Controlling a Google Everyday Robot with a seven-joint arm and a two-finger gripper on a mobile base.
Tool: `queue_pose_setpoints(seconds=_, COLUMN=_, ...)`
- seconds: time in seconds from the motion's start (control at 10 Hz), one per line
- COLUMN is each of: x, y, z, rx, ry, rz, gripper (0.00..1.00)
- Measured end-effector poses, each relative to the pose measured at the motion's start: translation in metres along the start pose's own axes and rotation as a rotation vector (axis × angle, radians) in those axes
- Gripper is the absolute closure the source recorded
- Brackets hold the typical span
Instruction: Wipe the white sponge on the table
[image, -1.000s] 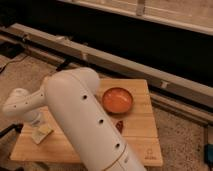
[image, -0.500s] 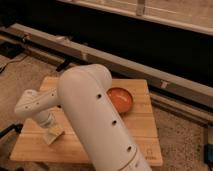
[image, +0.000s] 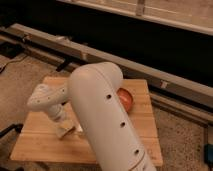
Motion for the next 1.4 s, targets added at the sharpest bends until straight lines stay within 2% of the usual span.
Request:
queue_pose_setpoints(seconds=0.2, x=0.011, y=-0.014, z=0.004, rx=-0.004, ry=0.009, rz=0.041, gripper=1.00)
queue_pose_setpoints(seconds=0.4, x=0.007, y=-0.028, z=0.003, rx=0.001, ry=0.008, rz=0.055, gripper=1.00)
queue_pose_setpoints(seconds=0.9, x=-0.036, y=-0.072, z=-0.018, rx=0.047, ry=-0.010, rz=0.023, gripper=1.00)
queue_pose_setpoints(seconds=1.2, x=-0.063, y=-0.081, z=-0.030, rx=0.078, ry=-0.022, rz=-0.036, gripper=1.00)
queue_pose_setpoints(seconds=1.4, x=-0.085, y=-0.074, z=-0.035, rx=0.091, ry=-0.031, rz=-0.085, gripper=1.00)
